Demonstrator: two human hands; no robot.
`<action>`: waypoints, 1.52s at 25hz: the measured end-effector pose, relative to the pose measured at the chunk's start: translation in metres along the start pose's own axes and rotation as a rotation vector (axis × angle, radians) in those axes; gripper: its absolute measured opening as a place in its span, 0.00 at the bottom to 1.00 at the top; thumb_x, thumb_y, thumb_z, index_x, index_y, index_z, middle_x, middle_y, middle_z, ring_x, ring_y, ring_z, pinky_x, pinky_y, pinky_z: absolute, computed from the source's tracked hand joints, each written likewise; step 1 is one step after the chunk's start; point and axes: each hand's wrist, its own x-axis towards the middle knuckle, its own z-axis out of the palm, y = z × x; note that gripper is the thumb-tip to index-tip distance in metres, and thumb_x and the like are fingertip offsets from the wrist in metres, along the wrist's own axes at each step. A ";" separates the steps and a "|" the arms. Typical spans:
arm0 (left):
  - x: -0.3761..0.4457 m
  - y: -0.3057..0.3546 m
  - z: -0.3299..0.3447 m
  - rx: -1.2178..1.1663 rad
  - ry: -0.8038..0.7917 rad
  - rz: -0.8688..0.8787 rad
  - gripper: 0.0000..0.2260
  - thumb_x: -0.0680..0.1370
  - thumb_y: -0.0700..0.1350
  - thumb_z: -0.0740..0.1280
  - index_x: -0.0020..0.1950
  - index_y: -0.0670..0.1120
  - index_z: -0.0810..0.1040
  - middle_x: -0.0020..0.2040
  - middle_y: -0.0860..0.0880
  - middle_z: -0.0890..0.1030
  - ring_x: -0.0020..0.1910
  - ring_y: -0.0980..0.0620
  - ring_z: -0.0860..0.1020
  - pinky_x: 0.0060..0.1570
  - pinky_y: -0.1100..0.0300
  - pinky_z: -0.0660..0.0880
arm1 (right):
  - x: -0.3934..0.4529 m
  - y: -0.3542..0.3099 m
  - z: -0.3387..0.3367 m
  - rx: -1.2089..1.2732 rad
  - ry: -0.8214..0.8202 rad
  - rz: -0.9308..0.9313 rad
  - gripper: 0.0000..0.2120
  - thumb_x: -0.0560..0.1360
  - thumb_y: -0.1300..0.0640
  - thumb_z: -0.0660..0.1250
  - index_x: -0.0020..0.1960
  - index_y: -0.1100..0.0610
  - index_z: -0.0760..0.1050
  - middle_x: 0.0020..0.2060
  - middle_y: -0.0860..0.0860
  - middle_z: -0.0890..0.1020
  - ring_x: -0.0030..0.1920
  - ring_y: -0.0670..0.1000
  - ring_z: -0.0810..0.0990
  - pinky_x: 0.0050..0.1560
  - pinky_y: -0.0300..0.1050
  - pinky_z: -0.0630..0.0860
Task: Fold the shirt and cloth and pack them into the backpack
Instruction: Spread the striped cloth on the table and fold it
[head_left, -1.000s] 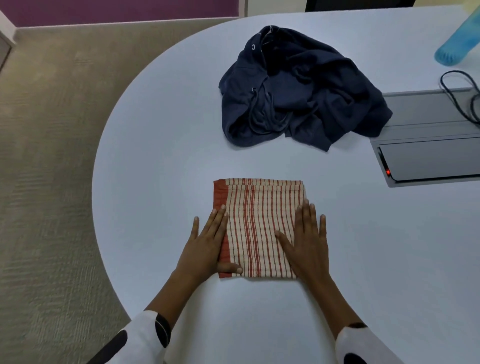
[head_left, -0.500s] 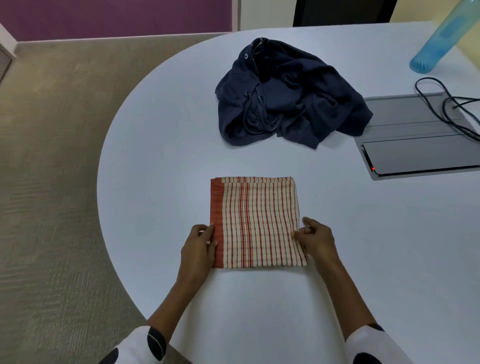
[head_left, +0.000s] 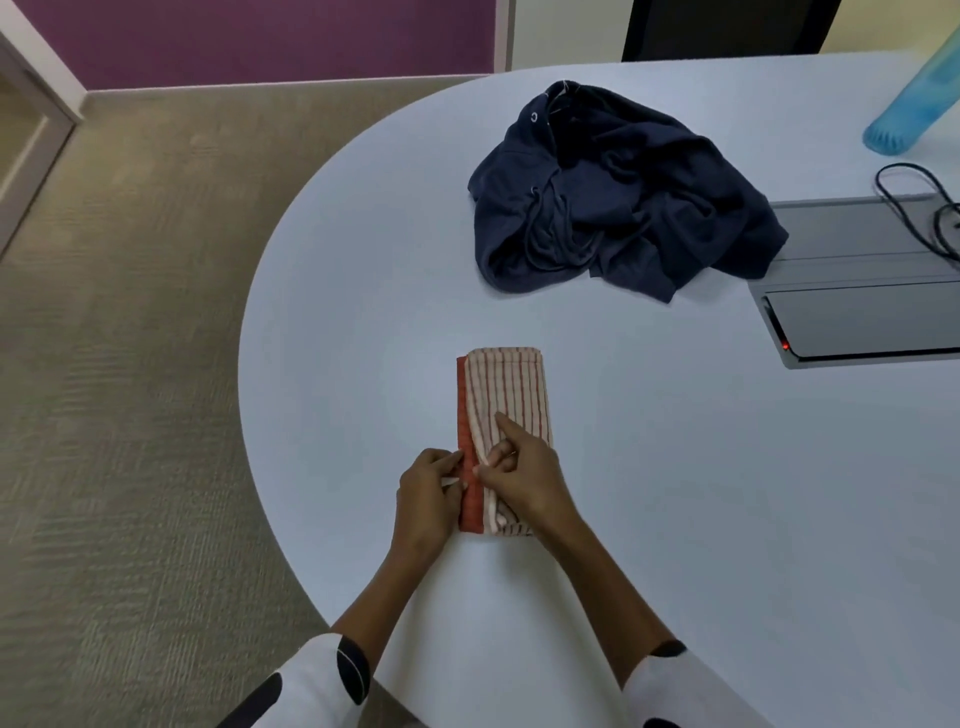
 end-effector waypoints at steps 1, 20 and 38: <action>0.000 0.000 0.000 -0.002 -0.002 0.001 0.15 0.77 0.36 0.65 0.64 0.40 0.76 0.56 0.47 0.78 0.47 0.58 0.75 0.42 0.80 0.69 | 0.003 0.000 0.010 -0.039 0.002 0.014 0.33 0.74 0.64 0.66 0.76 0.54 0.59 0.42 0.46 0.75 0.45 0.43 0.76 0.45 0.28 0.71; 0.023 -0.030 0.007 0.775 -0.399 0.397 0.49 0.68 0.76 0.45 0.76 0.45 0.36 0.77 0.48 0.36 0.75 0.50 0.33 0.73 0.41 0.37 | 0.070 0.062 0.025 -0.908 0.152 -0.613 0.30 0.79 0.47 0.45 0.78 0.58 0.46 0.78 0.52 0.47 0.77 0.51 0.44 0.74 0.58 0.44; 0.006 -0.004 -0.005 0.795 0.001 0.603 0.26 0.68 0.35 0.74 0.65 0.34 0.74 0.68 0.33 0.70 0.68 0.36 0.69 0.69 0.40 0.62 | 0.006 0.117 -0.013 -0.773 0.740 0.133 0.38 0.77 0.39 0.45 0.75 0.67 0.52 0.75 0.65 0.56 0.76 0.64 0.52 0.75 0.58 0.44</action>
